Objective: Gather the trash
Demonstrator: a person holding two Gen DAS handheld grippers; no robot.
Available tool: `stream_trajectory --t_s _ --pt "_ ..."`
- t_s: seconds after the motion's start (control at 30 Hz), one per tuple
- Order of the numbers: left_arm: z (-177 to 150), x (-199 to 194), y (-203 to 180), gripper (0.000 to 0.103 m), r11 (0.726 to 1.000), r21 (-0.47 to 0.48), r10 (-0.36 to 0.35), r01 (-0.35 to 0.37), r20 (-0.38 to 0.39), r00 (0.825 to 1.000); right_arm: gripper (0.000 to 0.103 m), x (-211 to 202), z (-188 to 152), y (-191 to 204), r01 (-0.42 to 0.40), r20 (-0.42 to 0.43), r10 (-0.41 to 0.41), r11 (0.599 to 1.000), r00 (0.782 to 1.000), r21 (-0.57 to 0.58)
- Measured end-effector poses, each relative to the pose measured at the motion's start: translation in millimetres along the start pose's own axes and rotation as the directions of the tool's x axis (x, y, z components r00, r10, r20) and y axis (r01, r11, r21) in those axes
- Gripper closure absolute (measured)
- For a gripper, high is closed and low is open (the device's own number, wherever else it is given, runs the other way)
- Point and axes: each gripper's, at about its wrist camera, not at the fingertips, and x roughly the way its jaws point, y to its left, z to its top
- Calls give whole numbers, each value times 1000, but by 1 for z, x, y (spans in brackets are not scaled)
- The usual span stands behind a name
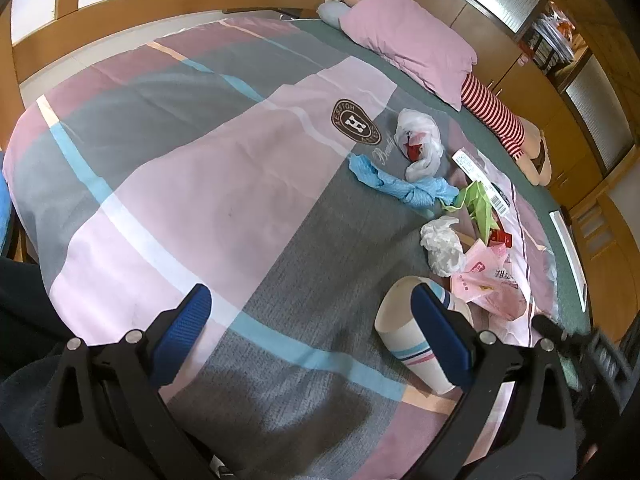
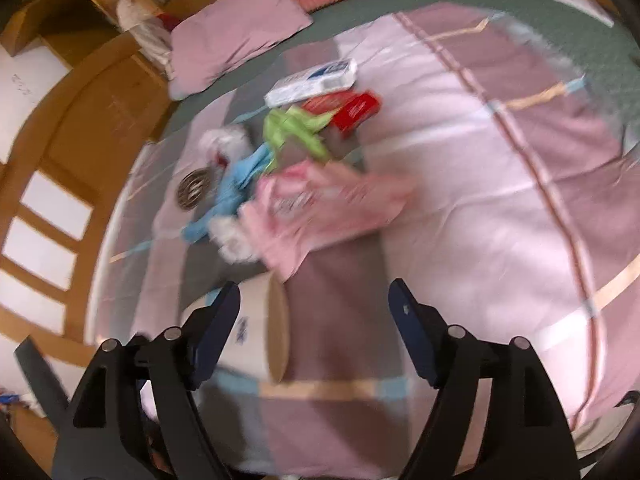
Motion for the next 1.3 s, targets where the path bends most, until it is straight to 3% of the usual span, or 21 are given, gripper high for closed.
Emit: stream_trajectory --t_s 0.13,0.23,0.37,0.63,0.67,0.7,1.1,1.3 --pt "-1 1 -2 4 1000 10 2 -2 -1 1000 15 14 27 6 102 67 -99 994 993 -36" --pt "-1 1 -2 4 1000 12 0 0 1 1000 15 43 41 13 149 32 -147 985 989 -84" --pt "-1 0 -3 4 1000 14 -3 3 5 1000 16 68 38 21 147 -18 -151 979 988 -138" --pt "-2 -2 -2 4 1000 11 -7 7 8 1000 57 61 21 31 160 -15 -168 960 986 -231" --pt "-2 -3 -2 4 1000 8 -10 10 11 1000 74 57 19 30 156 -13 -164 961 986 -226" --pt "-2 -3 -2 4 1000 7 -11 11 13 1000 84 54 18 28 148 -22 -156 964 987 -221" --pt "-2 -8 0 4 999 -5 -40 40 19 999 88 -10 -12 -3 54 -12 -57 988 998 -143" --pt "-4 -13 -8 4 988 56 -146 146 -3 989 88 -42 -23 -18 61 22 -59 992 998 -109"
